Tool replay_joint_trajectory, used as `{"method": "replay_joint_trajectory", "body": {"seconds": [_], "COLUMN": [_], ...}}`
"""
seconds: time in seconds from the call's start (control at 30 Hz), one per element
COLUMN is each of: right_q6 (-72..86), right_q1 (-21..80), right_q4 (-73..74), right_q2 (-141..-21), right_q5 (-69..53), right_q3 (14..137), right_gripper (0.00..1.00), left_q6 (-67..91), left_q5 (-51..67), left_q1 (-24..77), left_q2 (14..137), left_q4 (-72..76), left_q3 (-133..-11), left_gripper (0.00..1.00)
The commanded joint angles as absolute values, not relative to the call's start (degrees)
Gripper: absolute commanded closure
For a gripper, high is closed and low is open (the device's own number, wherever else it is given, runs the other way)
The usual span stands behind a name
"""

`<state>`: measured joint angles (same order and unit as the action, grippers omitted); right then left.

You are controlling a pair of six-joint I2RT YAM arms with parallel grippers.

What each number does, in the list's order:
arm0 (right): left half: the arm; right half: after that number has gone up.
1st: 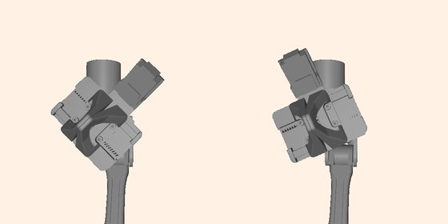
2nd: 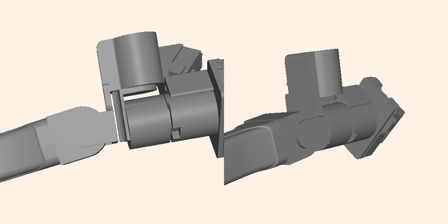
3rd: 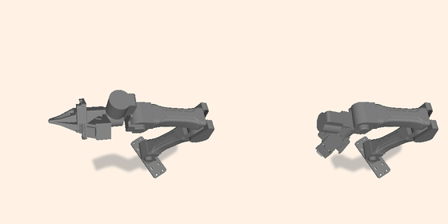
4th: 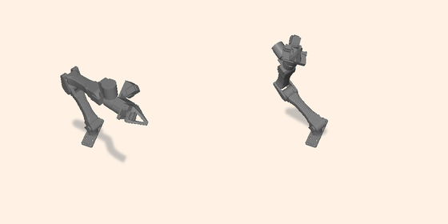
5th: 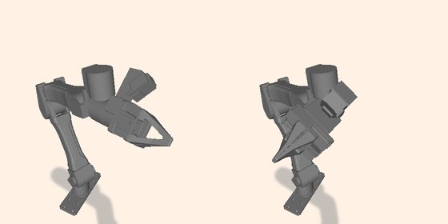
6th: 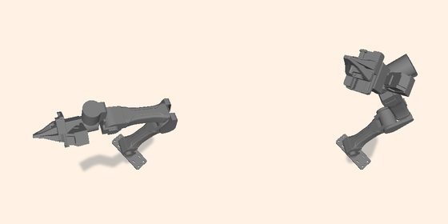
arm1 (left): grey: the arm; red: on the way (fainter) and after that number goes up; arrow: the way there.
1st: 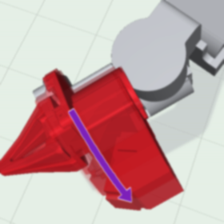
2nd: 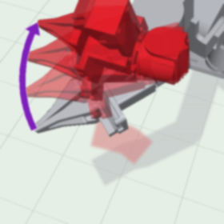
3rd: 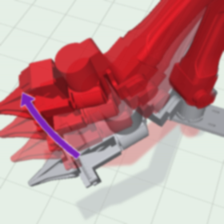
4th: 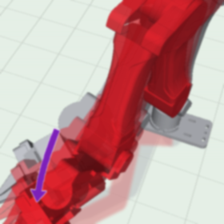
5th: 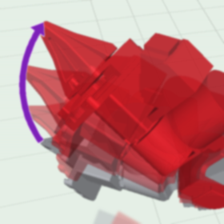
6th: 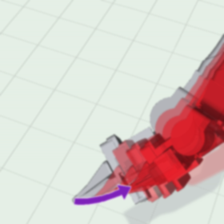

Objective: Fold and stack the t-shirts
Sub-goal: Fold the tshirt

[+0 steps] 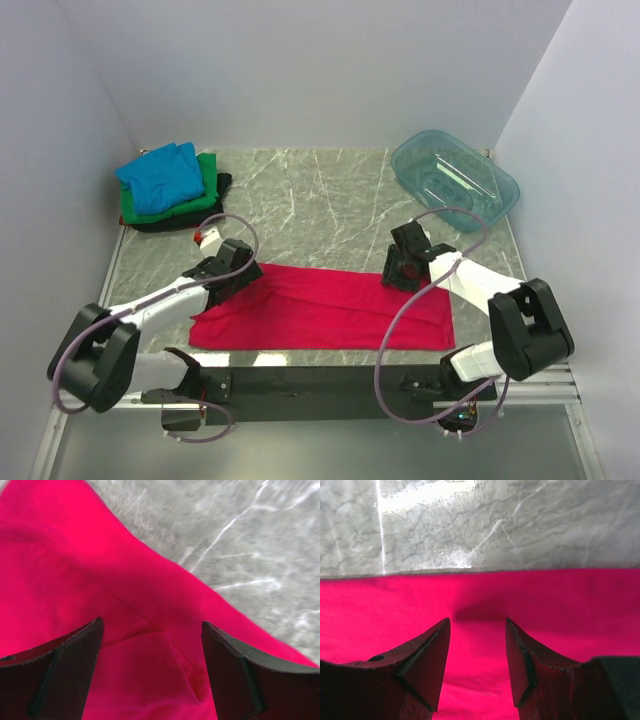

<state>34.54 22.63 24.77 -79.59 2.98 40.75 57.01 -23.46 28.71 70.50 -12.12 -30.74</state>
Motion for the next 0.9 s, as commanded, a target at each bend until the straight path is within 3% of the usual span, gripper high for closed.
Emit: {"method": "replay_joint_trajectory", "body": {"seconds": [0.0,0.6,0.87], "right_q6": [35.6,32.9,32.1], "right_q1": [23.0,17.3,17.5], "right_q4": [20.0,19.7,27.4], "right_q2": [-81.6,-91.0,-86.2], "right_q5": [1.8,-0.6,9.0], "right_q3": [40.4,47.0,51.0], "right_gripper": [0.45,0.44,0.44], "left_q6": [54.8,49.5,46.1], "left_q5": [-20.8,-14.4,-17.5], "left_q1": [27.6,25.4,25.2], "left_q2": [74.1,93.3,87.3], "left_q4": [-6.7,2.4,-3.7], "left_q3": [-30.9,-43.4,-48.7], "left_gripper": [0.15,0.16,0.15]}}
